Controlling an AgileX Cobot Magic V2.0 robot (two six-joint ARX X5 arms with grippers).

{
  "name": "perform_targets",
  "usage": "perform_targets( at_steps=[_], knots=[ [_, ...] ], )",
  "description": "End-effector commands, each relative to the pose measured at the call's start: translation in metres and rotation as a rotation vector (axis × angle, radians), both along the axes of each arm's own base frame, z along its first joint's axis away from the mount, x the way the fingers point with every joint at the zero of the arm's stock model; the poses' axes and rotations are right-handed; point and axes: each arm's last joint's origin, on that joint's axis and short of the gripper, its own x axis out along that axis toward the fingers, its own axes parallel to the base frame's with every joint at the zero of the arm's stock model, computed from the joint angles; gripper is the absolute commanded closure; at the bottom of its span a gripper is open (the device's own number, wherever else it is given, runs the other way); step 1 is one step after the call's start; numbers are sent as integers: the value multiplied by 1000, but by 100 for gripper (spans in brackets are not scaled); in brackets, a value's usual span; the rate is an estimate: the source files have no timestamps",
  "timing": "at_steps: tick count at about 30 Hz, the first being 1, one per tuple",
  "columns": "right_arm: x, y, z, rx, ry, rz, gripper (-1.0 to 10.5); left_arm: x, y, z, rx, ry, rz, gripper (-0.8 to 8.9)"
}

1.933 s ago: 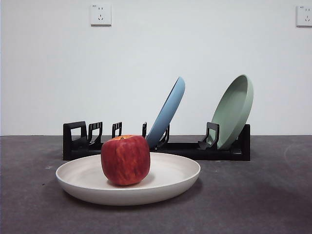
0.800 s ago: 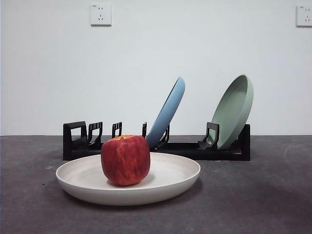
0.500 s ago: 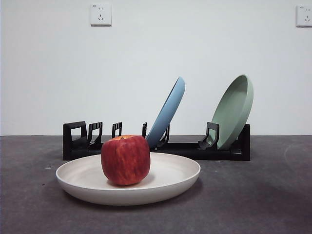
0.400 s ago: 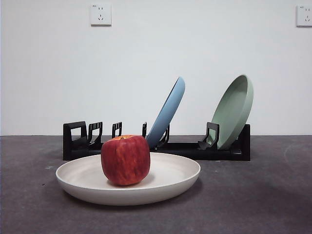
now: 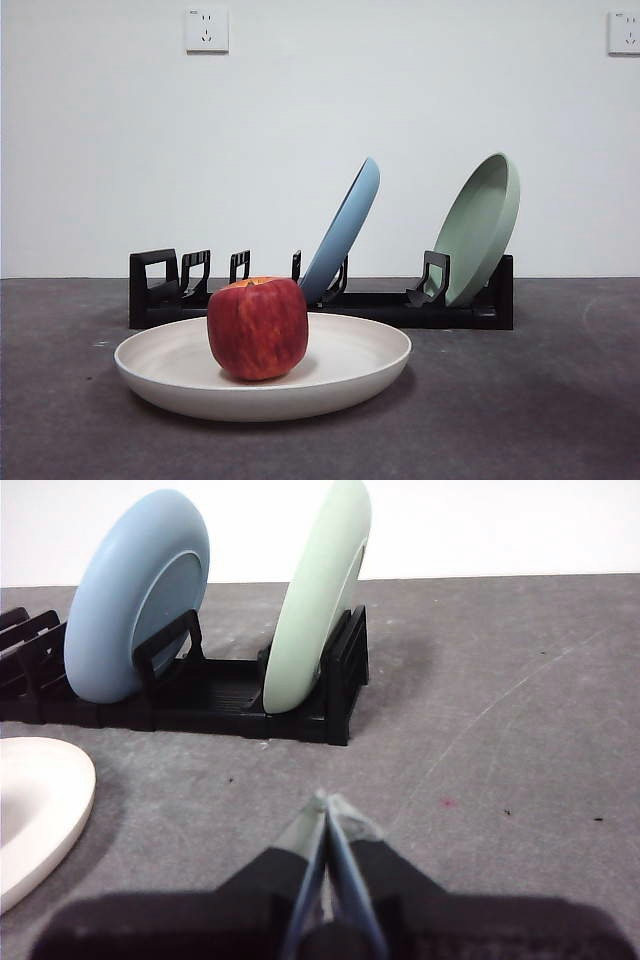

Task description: Take the yellow plate from the plate rack,put the plate on the table,take the apple from the table,put the apple in the plate

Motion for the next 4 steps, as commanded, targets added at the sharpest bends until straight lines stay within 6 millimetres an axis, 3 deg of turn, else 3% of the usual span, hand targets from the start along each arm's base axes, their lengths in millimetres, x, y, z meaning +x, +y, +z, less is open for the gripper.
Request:
perform_targets(
  at_steps=[1,4],
  knots=[
    [0,0,-4,8,21,-1,946,1,0,-4,-7,8,-2,817],
    [0,0,-4,8,21,-1,946,1,0,-4,-7,8,-2,817]
  ],
)
